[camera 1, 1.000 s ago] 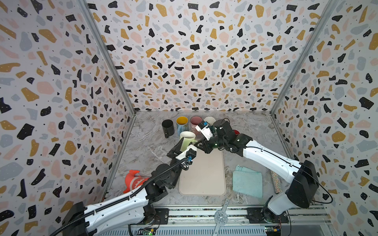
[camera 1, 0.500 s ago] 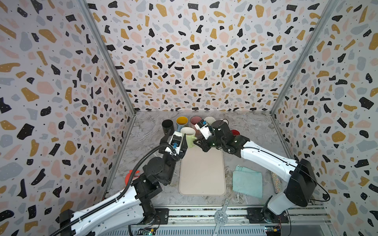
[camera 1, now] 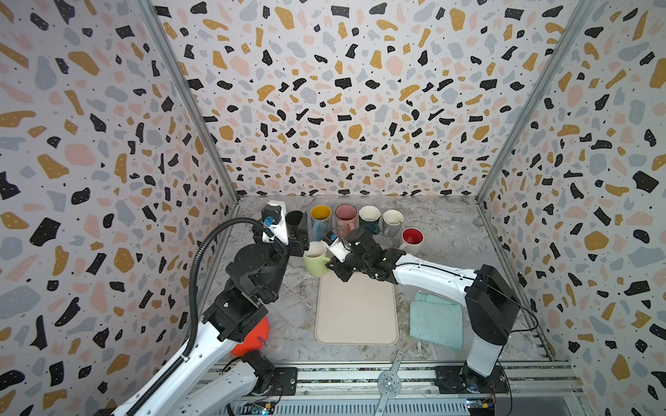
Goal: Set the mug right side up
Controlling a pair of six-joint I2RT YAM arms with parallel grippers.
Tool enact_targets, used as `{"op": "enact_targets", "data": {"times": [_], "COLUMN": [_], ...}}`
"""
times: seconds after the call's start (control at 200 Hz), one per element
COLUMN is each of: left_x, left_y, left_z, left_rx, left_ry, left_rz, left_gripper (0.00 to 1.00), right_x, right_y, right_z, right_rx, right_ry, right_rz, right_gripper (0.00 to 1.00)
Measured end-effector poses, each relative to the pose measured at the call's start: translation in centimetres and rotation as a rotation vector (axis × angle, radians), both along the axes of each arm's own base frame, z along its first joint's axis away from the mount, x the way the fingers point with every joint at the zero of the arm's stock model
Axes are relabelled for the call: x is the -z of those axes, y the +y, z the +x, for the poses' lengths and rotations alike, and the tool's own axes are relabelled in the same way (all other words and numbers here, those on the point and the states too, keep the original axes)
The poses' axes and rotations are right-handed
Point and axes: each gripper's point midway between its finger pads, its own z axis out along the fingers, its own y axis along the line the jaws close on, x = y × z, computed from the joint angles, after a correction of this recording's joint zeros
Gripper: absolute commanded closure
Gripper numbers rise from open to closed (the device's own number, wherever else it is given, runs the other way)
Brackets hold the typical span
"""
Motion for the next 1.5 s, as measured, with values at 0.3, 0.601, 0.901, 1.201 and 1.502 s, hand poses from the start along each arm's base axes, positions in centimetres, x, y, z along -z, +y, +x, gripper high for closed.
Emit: {"op": "enact_targets", "data": {"times": [0.3,0.601,0.901,1.201,1.502], "left_x": [3.6,4.6,3.9,4.5,6.1], "left_y": [-0.1,-0.9,-1.6,-2.2,-2.0], "left_z": [3.1,4.4,4.9,5.7,6.7], "left_rx": [0.09,0.24,0.375,0.445,0.451], "left_ry": [0.166,0.248,0.268,0.313,0.367], "left_rz": [-0.076,-0.198,-0.324,-0.397,-0.441], "left_gripper": [0.22,0.21,0.21,0.2,0.2], "right_x": [0.7,1.7,4.2,4.6,5.9], "right_y": [1.8,3.2,3.8,4.3,4.7], "right_z": [1.3,3.0,3.9,4.3,4.9], "right_rx": [-0.009,0.01,0.017,0.022,0.03], "right_ry": [-0.09,-0.167,-0.183,-0.2,-0.207], "right_rz": [0.03,0.066,0.052,0.067,0.069], "right_gripper": [1.0,1.0,1.0,1.0,1.0]}}
